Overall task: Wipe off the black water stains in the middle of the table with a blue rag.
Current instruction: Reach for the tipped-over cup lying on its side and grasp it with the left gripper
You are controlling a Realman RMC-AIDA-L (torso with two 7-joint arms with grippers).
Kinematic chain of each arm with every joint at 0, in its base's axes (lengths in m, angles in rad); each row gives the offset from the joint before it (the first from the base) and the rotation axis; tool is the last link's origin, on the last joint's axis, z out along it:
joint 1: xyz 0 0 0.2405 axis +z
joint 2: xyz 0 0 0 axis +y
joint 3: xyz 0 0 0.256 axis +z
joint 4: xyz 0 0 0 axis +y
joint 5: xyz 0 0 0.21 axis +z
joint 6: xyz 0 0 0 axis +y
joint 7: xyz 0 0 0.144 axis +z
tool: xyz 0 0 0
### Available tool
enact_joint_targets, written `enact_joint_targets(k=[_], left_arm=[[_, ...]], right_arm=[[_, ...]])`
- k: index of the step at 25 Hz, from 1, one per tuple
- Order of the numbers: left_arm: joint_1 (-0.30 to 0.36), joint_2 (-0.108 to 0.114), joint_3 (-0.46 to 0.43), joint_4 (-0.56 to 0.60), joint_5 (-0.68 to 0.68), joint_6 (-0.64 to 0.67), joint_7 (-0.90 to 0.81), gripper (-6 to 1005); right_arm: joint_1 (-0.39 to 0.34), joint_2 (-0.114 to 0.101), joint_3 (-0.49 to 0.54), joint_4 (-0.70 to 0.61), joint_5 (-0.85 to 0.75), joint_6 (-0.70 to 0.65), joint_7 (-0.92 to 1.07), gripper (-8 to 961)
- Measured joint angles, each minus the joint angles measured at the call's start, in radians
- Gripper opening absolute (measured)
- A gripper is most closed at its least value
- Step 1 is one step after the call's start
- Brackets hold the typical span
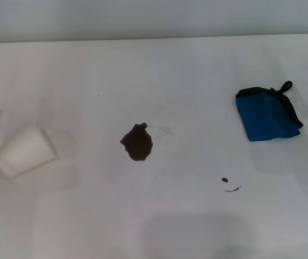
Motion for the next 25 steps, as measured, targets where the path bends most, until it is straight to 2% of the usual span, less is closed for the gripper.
enact_joint_targets(k=[4,8,14,20,21,25], left_arm=[[0.014,0.004,0.000,0.000,0.080,0.036,-0.038,876],[0.018,0.010,0.000,-0.038,0.153,0.068,-0.158,876],[0.010,0.013,0.000,-0.204,0.307,0.171,-0.420,875],[-0.012,0.013,0.026,-0.388,0.382,0.247,-0.675,875],[-0.012,0.013,0.026,-0.388,0.382,0.247,-0.675,875],[-0.060,0.015,0.042,-0.568,0.471,0.297,-0.900,875]], right_arm=[[0.002,-0.001,0.000,-0.001,0.000,0.000,0.000,848],[0.003,-0.002,0.000,-0.004,0.000,-0.001,0.000,848],[0.006,-0.002,0.000,-0.007,0.000,-0.003,0.000,847],[0.007,-0.002,0.000,-0.008,0.000,-0.003,0.000,846],[0.007,-0.002,0.000,-0.008,0.000,-0.003,-0.001,846],[0.008,-0.002,0.000,-0.009,0.000,-0.008,-0.004,846]])
